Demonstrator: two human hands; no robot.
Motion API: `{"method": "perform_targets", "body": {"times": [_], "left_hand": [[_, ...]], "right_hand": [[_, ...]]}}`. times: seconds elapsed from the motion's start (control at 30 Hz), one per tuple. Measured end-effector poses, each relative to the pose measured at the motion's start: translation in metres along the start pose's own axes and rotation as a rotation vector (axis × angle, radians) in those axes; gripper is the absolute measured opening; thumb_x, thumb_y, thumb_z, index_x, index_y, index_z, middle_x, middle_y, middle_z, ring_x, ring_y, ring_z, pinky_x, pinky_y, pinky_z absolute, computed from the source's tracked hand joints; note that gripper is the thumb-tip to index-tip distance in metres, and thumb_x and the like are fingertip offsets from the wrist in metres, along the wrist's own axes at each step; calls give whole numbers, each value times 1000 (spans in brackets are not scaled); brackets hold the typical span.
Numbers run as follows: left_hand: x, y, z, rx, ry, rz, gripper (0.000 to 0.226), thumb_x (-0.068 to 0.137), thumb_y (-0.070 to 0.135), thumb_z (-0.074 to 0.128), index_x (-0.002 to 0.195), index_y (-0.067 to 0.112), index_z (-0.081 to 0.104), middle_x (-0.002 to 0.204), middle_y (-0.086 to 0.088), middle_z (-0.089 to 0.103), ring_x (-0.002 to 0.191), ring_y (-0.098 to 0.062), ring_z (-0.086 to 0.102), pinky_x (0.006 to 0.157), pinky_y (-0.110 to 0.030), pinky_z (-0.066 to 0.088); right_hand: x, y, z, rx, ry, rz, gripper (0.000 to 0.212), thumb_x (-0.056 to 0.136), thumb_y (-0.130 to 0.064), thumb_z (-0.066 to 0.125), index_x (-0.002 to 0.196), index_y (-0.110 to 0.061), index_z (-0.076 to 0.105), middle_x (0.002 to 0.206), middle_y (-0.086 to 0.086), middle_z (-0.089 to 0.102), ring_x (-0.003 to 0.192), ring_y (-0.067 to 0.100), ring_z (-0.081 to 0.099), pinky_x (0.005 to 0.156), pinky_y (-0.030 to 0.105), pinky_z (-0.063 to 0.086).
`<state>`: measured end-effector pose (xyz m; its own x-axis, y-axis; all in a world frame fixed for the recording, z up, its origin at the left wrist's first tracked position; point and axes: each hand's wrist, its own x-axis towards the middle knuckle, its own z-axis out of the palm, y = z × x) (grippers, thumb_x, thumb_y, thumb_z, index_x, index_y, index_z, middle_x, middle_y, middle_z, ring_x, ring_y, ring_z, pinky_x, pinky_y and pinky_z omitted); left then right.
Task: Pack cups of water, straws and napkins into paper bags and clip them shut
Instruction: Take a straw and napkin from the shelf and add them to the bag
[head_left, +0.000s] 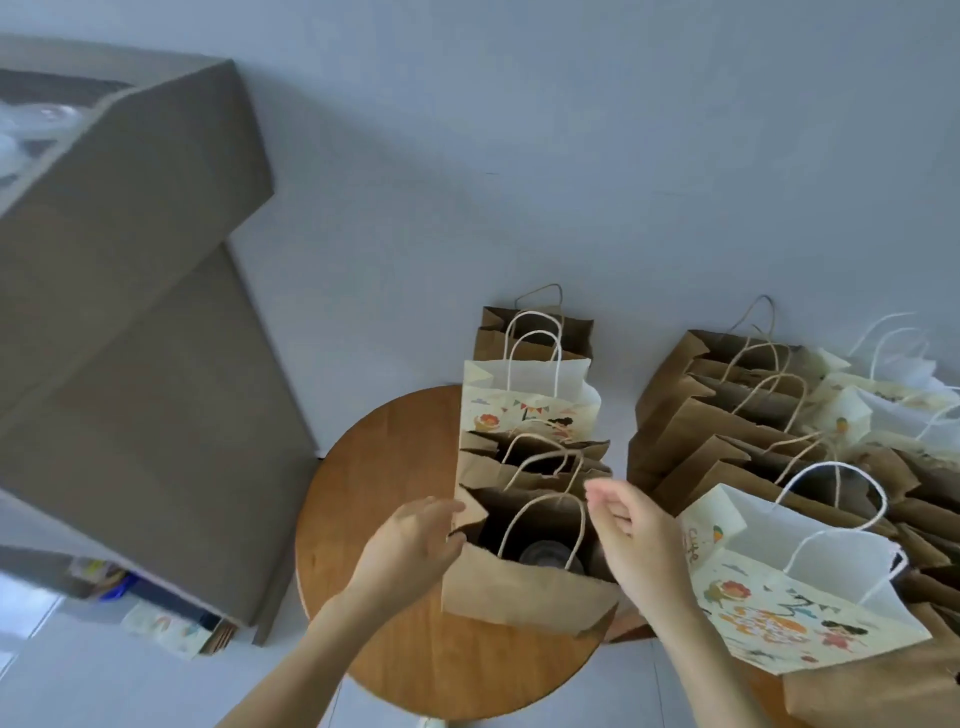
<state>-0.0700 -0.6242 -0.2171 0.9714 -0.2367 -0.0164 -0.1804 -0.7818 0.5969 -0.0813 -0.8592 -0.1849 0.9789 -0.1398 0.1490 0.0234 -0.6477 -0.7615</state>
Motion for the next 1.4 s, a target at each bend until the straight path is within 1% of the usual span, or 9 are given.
{"method": "perform_targets", "body": {"times": [0.17, 0.27, 0.37, 0.5, 0.57, 0.7, 0.87, 1.13, 1.4], "left_hand": [[-61, -18, -58, 20, 148, -102, 31, 91, 28, 56, 121, 26, 59, 123, 14, 59, 116, -7, 52, 93, -17, 36], [-105, -37, -100, 3, 249, -216, 30, 91, 25, 54, 121, 25, 59, 119, 12, 61, 113, -10, 53, 92, -20, 36], [-151, -66, -141, 7, 341, -309, 32, 92, 25, 53, 123, 26, 57, 117, 12, 62, 103, -11, 55, 87, -19, 37], [-219, -121, -192, -29, 486, -447, 30, 91, 24, 54, 121, 24, 59, 100, 4, 67, 95, -16, 59, 82, -21, 41], [-252, -151, -220, -17, 531, -489, 29, 91, 23, 55, 119, 23, 60, 103, 3, 67, 92, -14, 58, 80, -22, 42], [-309, -212, -271, 8, 595, -527, 28, 91, 20, 54, 119, 21, 61, 115, 2, 65, 104, -17, 59, 89, -28, 46], [-343, -270, -325, 11, 626, -544, 28, 93, 22, 54, 120, 21, 59, 123, 7, 61, 113, -11, 55, 88, -16, 39], [-302, -367, -402, 5, 575, -422, 28, 93, 21, 53, 121, 21, 58, 123, 8, 60, 108, -9, 56, 83, -10, 38], [-229, -474, -503, 119, 533, -280, 30, 91, 23, 56, 121, 22, 59, 121, 6, 61, 115, -14, 52, 95, -26, 41]], "right_hand": [[-26, -80, 37, 96, -419, -169, 21, 94, -21, 53, 112, -22, 64, 101, -18, 61, 90, -12, 55, 79, 0, 40], [-43, -130, 75, 125, -583, -244, 21, 94, -21, 52, 111, -22, 65, 101, -16, 63, 90, -12, 54, 78, -1, 38], [-65, -182, 120, 135, -699, -340, 20, 93, -22, 53, 110, -22, 66, 101, -16, 64, 89, -9, 56, 76, -2, 38], [-99, -256, 194, 146, -864, -424, 21, 94, -21, 53, 110, -21, 65, 99, -14, 63, 84, -6, 56, 70, -3, 37], [-117, -296, 235, 151, -919, -464, 21, 93, -21, 53, 111, -22, 65, 101, -12, 64, 87, -2, 57, 68, -4, 38], [-150, -374, 309, 182, -980, -530, 20, 92, -17, 54, 109, -20, 65, 96, -11, 63, 82, -4, 56, 65, -3, 40], [-159, -440, 368, 195, -942, -571, 15, 93, -23, 54, 103, -31, 61, 100, -13, 62, 92, 0, 57, 67, 1, 41], [-106, -517, 455, 166, -673, -623, 22, 90, -16, 58, 111, -15, 64, 102, -6, 61, 82, 0, 54, 67, -6, 35], [-19, -591, 539, -17, -373, -665, 23, 87, -17, 62, 109, -12, 66, 106, 2, 65, 83, 11, 52, 75, 15, 36]]}}
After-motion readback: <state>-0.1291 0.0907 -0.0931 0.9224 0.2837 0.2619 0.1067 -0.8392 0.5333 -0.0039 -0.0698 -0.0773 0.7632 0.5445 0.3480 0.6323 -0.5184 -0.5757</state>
